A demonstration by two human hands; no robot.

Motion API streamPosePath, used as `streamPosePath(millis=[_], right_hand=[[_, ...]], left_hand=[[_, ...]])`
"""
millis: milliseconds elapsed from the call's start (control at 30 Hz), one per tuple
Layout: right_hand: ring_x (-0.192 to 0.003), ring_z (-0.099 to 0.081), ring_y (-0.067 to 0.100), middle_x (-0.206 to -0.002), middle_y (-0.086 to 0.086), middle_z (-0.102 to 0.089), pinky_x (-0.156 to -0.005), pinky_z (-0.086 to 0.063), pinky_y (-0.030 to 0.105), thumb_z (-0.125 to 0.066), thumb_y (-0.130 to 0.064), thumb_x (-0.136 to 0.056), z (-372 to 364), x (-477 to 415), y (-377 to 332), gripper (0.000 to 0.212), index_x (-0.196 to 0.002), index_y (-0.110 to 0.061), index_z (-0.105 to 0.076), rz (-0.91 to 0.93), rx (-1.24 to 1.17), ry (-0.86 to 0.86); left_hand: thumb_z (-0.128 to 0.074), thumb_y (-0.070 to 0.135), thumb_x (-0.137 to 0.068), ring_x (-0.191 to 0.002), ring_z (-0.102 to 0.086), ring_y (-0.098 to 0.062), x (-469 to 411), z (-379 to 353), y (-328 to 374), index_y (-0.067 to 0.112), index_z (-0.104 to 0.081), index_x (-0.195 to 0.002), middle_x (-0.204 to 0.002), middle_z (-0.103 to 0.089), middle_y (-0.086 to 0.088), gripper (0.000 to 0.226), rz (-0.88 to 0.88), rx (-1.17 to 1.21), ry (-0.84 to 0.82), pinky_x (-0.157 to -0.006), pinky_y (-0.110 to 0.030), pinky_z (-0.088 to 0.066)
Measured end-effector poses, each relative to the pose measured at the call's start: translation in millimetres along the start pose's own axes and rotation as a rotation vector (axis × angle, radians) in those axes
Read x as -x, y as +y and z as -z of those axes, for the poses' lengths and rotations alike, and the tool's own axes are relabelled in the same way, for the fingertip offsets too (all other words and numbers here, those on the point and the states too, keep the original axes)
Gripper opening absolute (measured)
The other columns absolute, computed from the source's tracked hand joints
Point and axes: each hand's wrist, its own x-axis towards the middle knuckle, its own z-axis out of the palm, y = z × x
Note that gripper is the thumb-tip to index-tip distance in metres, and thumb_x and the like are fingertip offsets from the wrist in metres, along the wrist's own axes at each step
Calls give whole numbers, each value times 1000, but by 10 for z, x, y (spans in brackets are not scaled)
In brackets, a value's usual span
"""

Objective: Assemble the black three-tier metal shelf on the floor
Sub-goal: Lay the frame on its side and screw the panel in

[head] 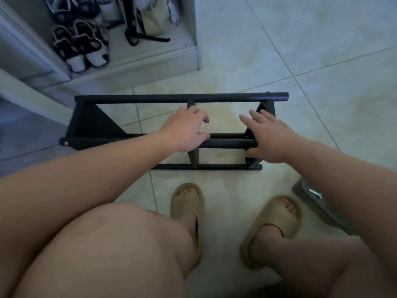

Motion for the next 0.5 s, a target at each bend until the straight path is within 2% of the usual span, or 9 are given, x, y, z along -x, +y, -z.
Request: streamPosePath(millis=[67, 133, 167, 233, 300, 400, 500], right_hand=[[-157, 10, 25, -170, -2, 12, -124, -11, 56, -67, -45, -93, -36, -2, -224, 100, -160, -36, 7, 42, -9, -25], [-156, 14, 27, -169, -4, 17, -121, -11, 63, -65, -47, -94, -80, 17, -429, 101, -159, -39, 12, 47, -15, -60], [-155, 16, 28, -168, -4, 20, -120, -11, 66, -65, -49, -94, -121, 36, -526, 102, -158, -40, 14, 41, -17, -79], [-154, 19, 31, -167, -3, 24, -118, -9, 69, -65, -50, -94, -251, 89, -691, 103, -156, -43, 17, 35, -22, -127], [-153, 24, 35, -164, 0, 32, -120, -4, 66, -65, -53, -93, -420, 161, -806, 106, -155, -44, 21, 38, 4, -180], [-147, 34, 42, -154, 9, 48, -122, 5, 58, -62, -62, -90, -650, 219, -862, 111, -155, -39, 25, 56, 148, -194], [-144, 38, 44, -143, 11, 57, -122, 9, 56, -56, -70, -89, -720, 163, -855, 110, -156, -36, 25, 62, 204, -154]], left_hand=[[-61, 53, -91, -134, -41, -29, 177, -24, -195, 27, -46, -138, -146, -46, -2, 56, 60, -16, 24, -107, -47, -39], [-59, 57, -92, -136, -42, -28, 337, -61, -394, 27, -42, -143, -149, -46, -2, 62, 149, 27, -6, -109, -48, -40], [-55, 60, -93, -132, -47, -28, 422, -80, -485, 27, -42, -143, -146, -50, -3, 61, 192, 50, -34, -107, -49, -42], [-47, 62, -96, -112, -57, -24, 568, -106, -630, 28, -49, -134, -126, -62, -1, 52, 240, 30, -94, -95, -45, -46], [-42, 60, -99, -101, -58, -22, 670, -113, -733, 29, -54, -128, -111, -64, 2, 45, 259, -20, -123, -87, -41, -45], [-41, 58, -100, -101, -58, -24, 733, -102, -822, 30, -56, -126, -111, -64, 1, 40, 268, -32, -144, -82, -40, -44], [-39, 55, -102, -101, -57, -25, 724, -94, -855, 30, -55, -126, -109, -61, 1, 38, 277, -20, -180, -84, -41, -46]])
